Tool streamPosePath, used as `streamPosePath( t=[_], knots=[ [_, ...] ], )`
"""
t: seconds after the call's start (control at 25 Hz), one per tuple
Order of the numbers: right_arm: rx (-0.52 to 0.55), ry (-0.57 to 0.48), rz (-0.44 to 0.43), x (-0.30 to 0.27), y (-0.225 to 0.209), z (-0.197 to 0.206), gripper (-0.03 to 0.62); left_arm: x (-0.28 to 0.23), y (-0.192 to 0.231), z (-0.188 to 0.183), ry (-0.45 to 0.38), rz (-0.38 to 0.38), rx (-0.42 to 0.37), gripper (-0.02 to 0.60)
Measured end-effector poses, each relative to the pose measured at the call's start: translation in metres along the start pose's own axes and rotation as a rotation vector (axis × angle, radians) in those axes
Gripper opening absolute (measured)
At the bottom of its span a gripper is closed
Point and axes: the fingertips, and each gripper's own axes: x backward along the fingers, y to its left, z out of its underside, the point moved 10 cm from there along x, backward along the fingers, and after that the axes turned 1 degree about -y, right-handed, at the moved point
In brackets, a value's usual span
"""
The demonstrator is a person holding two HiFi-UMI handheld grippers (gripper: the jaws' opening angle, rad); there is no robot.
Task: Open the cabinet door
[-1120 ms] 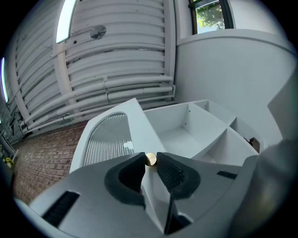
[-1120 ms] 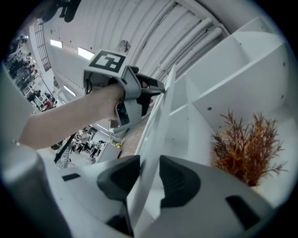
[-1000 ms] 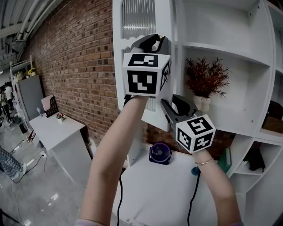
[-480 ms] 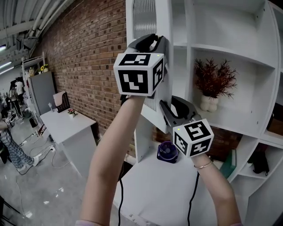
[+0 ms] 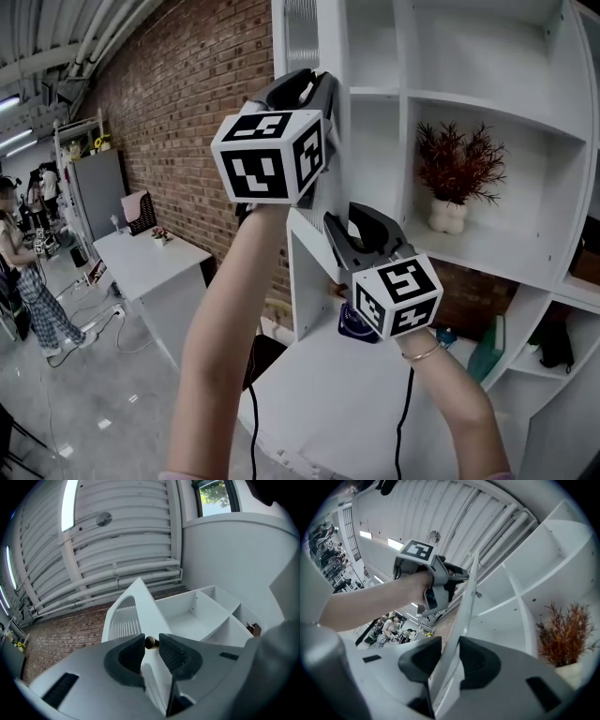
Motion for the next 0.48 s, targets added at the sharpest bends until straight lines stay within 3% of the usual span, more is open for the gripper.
streamPosePath(
  t=[0.48],
  knots=[
    [-0.024, -0.052, -0.061, -0.008, 0.022, -0.002, 0.124, 0.018, 0.016, -0.011, 0.016, -0.023, -0.059, 0.091]
  ],
)
